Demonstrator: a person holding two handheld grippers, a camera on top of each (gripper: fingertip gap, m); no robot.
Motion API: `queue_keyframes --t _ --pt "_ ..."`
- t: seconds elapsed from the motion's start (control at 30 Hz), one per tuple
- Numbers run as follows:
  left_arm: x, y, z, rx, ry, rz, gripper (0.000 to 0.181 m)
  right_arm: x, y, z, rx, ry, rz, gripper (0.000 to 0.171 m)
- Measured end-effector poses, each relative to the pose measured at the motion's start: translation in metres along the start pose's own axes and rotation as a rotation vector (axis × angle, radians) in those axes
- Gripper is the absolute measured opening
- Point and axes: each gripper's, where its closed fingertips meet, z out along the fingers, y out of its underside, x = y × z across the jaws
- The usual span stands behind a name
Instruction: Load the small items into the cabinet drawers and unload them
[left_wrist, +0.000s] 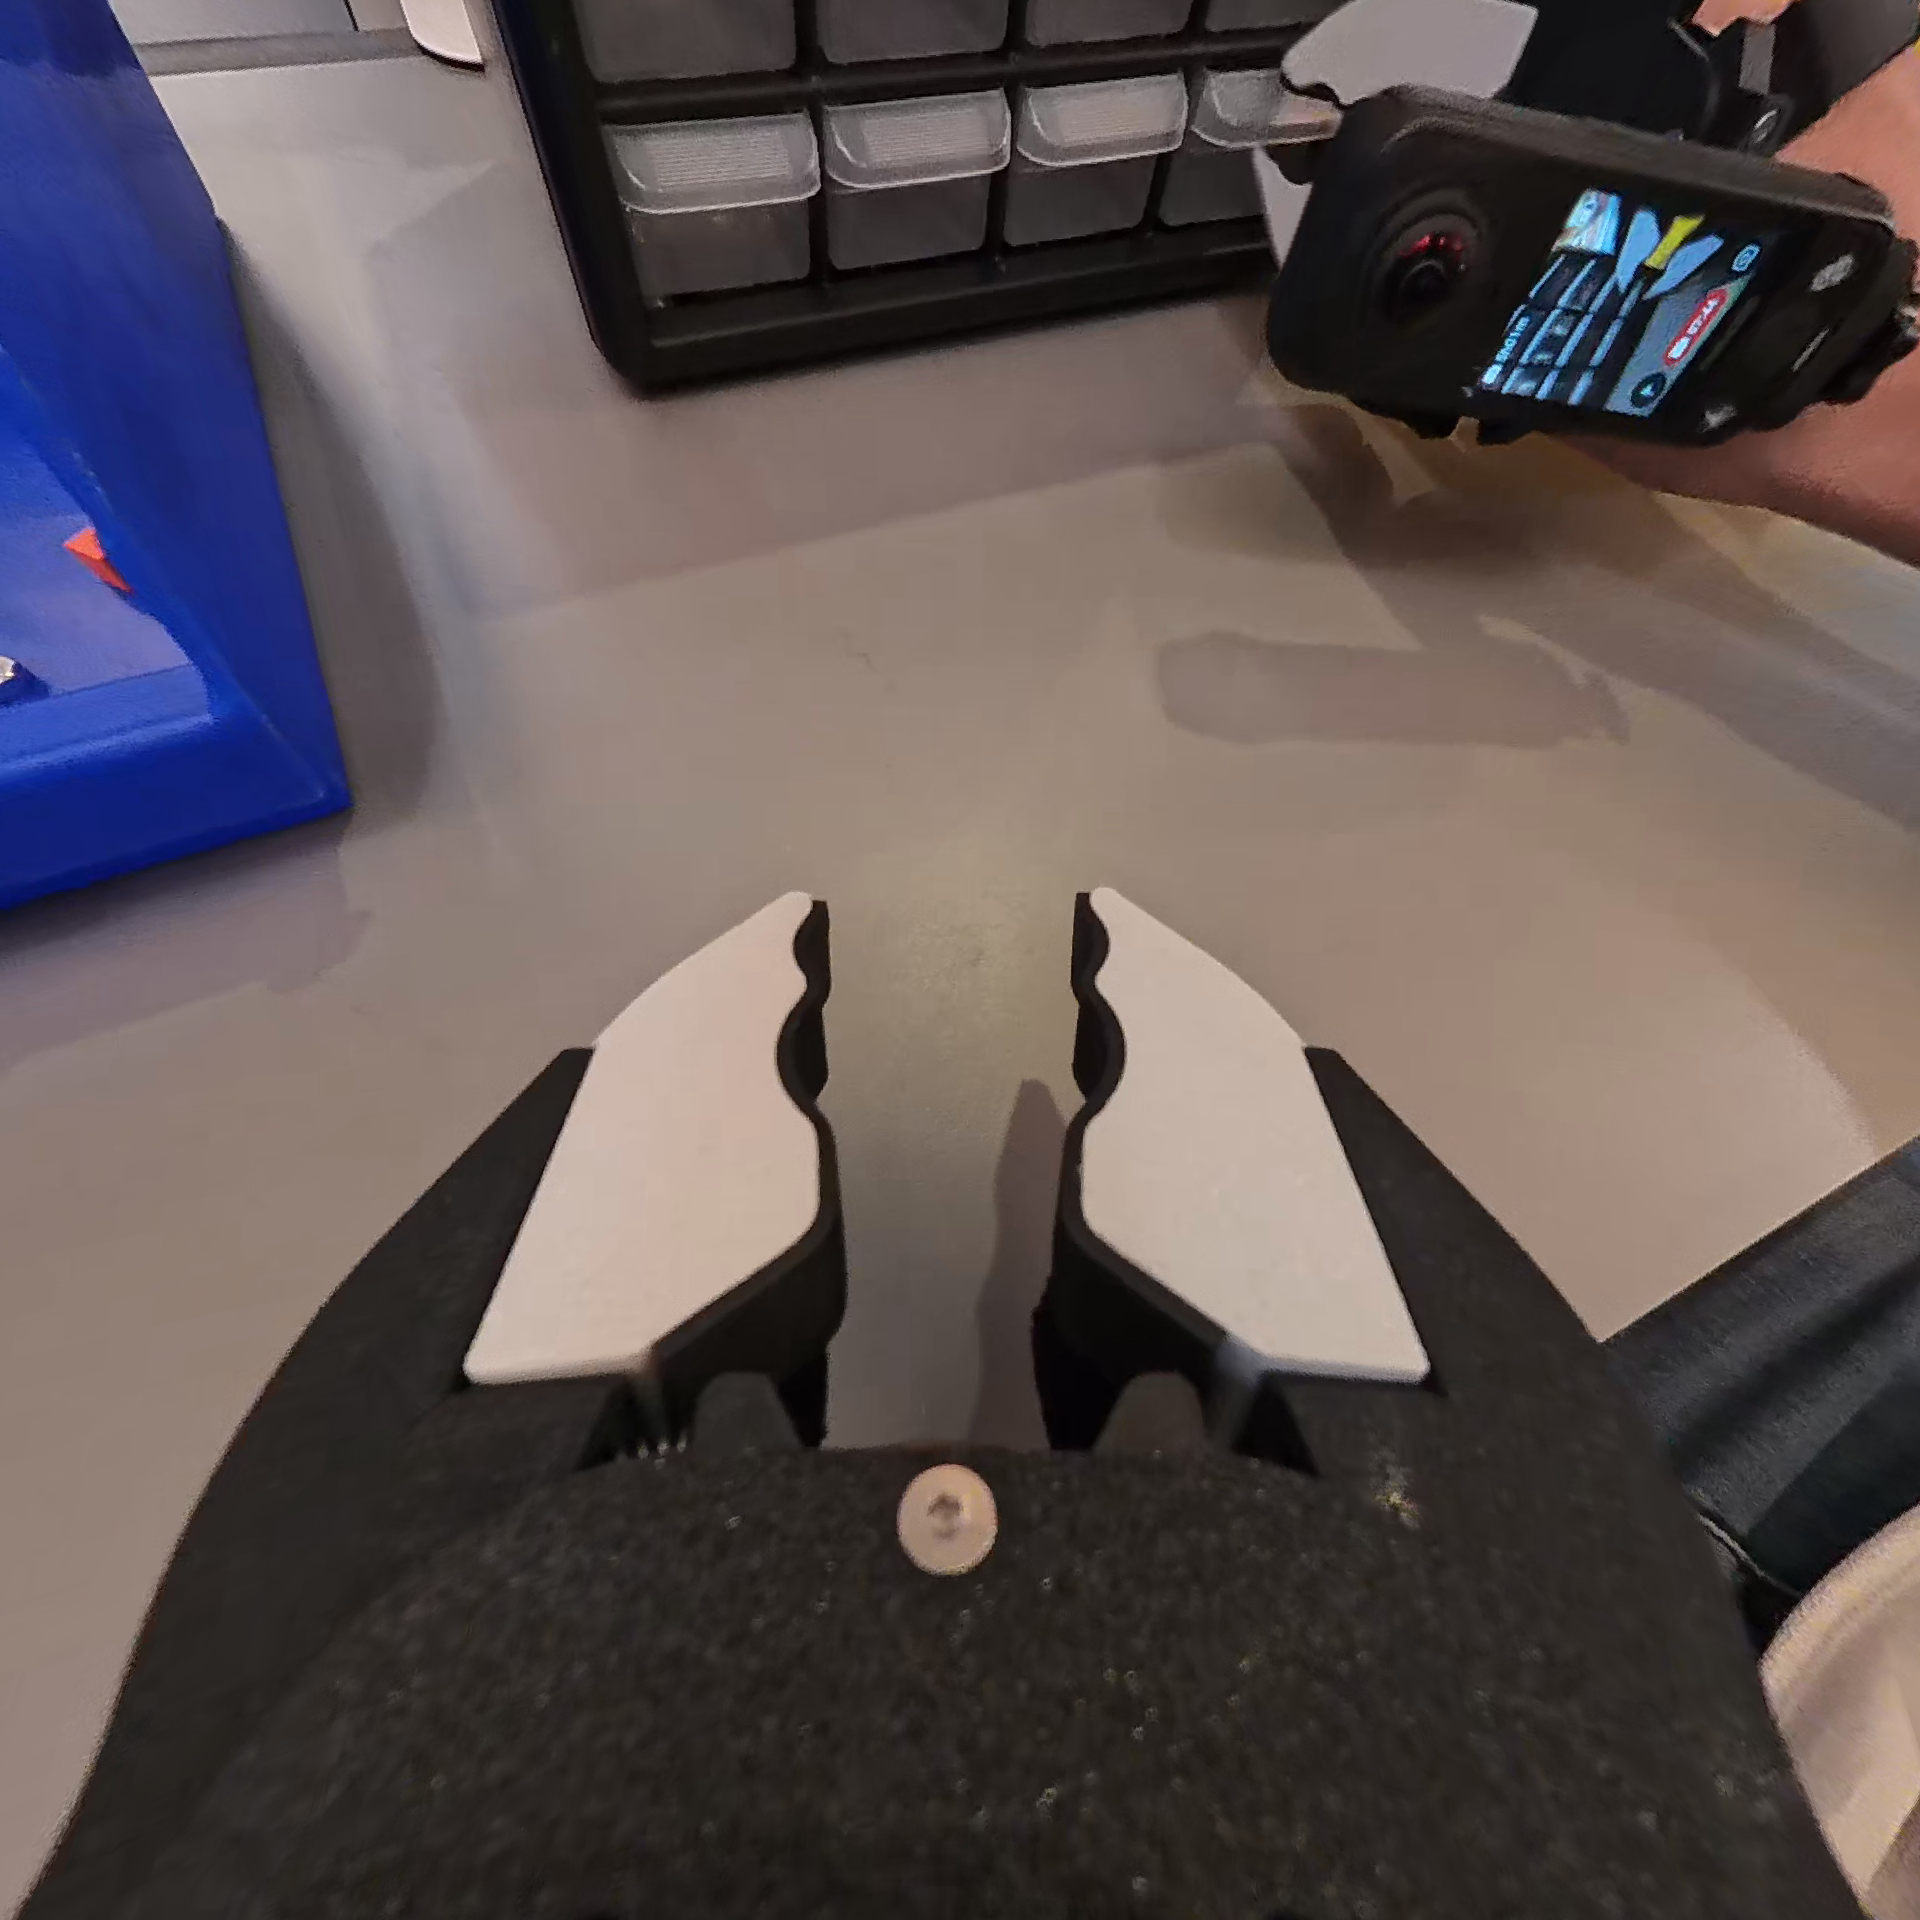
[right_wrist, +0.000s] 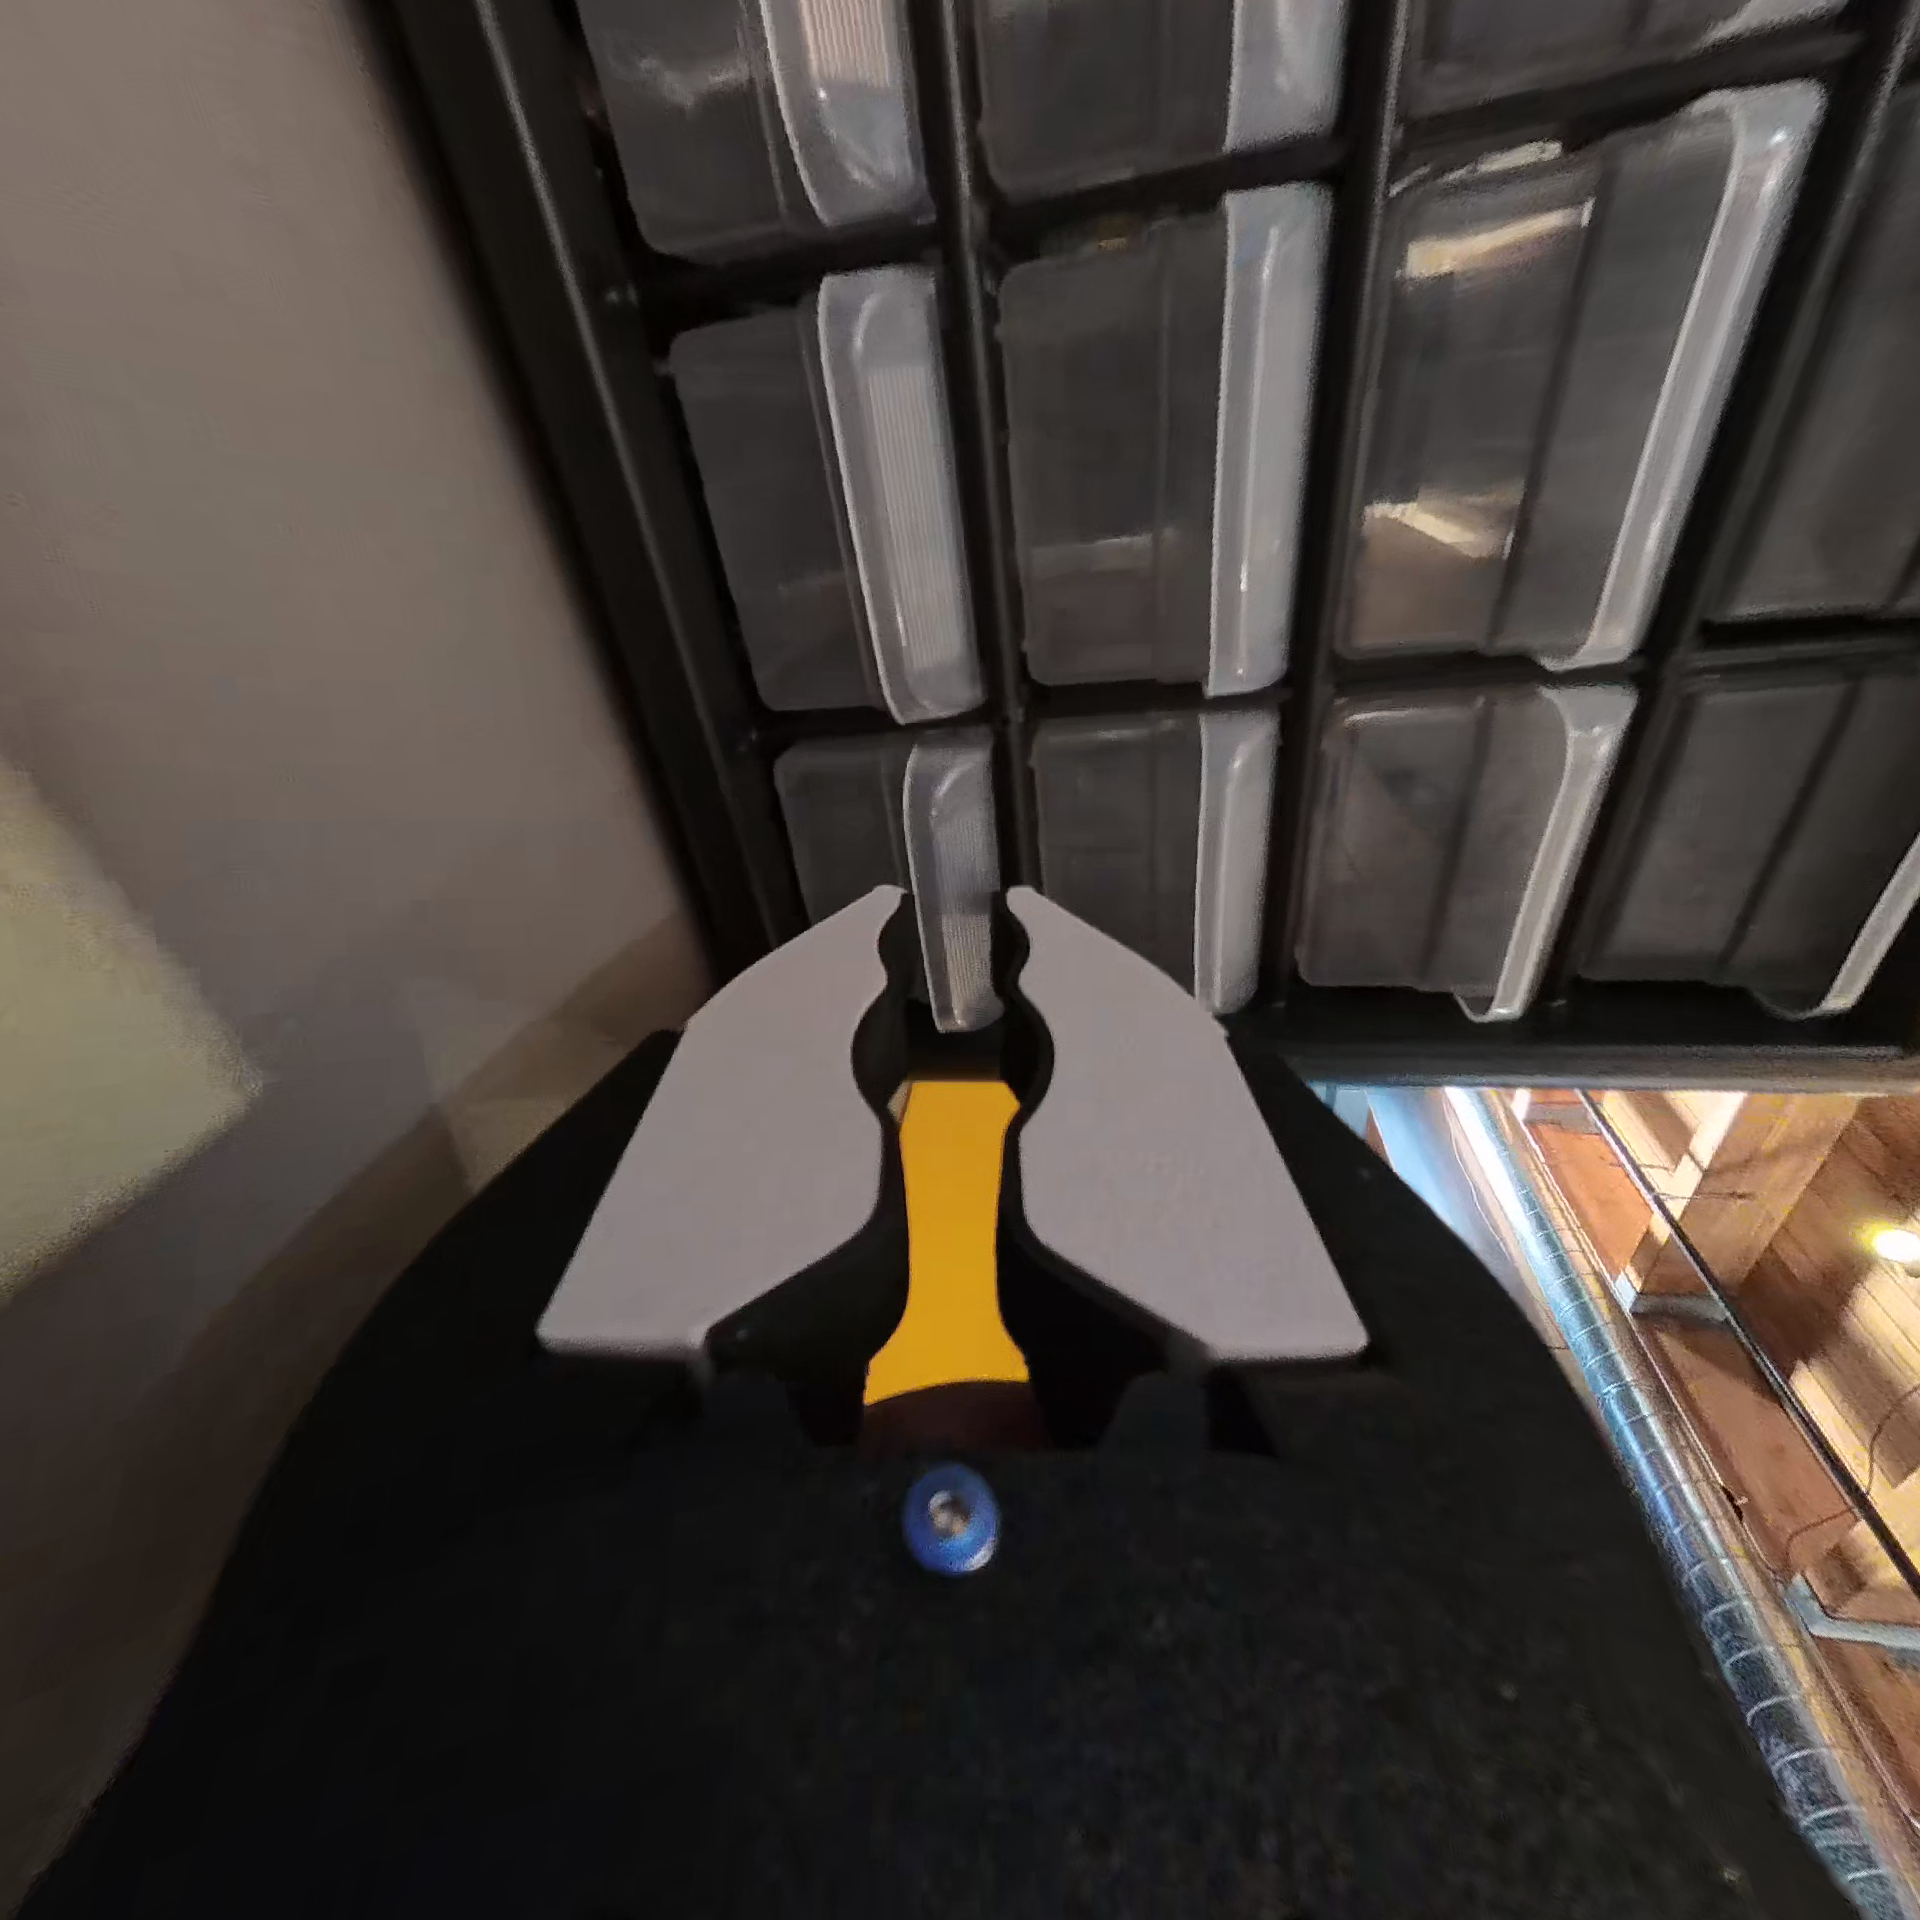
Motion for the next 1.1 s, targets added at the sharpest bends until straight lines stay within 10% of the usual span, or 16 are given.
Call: queue_keyframes --t 0.83,1.1 --pt "0.007 -0.006 -0.005 0.025 0.035 -0.036 0.043 -0.011 0.007 -0.089 0.026 -0.389 0.674 0.023" --pt "0.006 -0.005 -0.003 0.015 0.025 -0.029 0.043 -0.029 -0.007 -0.101 -0.052 -0.541 1.049 0.085"
